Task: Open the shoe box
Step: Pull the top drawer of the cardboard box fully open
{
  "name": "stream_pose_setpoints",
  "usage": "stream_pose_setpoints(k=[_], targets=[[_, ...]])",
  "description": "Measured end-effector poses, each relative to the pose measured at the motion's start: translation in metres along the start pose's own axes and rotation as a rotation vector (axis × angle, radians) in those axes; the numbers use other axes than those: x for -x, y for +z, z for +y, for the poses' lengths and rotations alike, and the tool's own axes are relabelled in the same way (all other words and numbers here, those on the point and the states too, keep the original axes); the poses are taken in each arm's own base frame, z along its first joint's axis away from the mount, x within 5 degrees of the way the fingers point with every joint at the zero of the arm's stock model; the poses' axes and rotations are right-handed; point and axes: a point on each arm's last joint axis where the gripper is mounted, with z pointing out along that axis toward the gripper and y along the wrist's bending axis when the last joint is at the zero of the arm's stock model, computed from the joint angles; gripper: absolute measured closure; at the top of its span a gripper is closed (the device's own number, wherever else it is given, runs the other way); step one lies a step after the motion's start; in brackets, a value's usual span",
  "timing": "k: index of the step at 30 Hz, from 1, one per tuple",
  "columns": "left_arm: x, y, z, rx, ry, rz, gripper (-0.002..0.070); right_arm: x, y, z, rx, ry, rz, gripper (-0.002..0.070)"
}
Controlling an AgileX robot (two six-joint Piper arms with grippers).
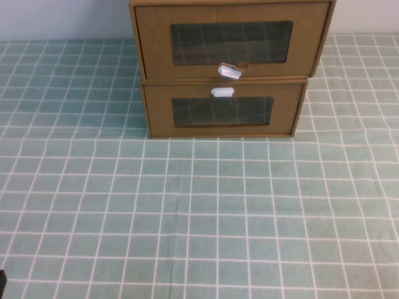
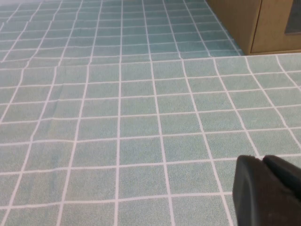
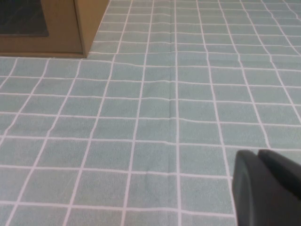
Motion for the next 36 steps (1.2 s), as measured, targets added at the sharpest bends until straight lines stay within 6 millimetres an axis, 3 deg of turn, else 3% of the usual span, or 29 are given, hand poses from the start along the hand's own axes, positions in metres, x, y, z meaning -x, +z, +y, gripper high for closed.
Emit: stream_pose_setpoints(k=[30,36], targets=[[0.0000,0.0000,0.0000,0.000,0.000,0.000,0.0680,0.0002,0.0000,0.0000,0.000,0.000,-0.002,0.0690],[0.0035,-0.0001,0.0003,0.003,0.000,-0.038,0.0680,0.0074,-0.0003,-0.0002,-0.002,0.000,-0.082,0.0690]])
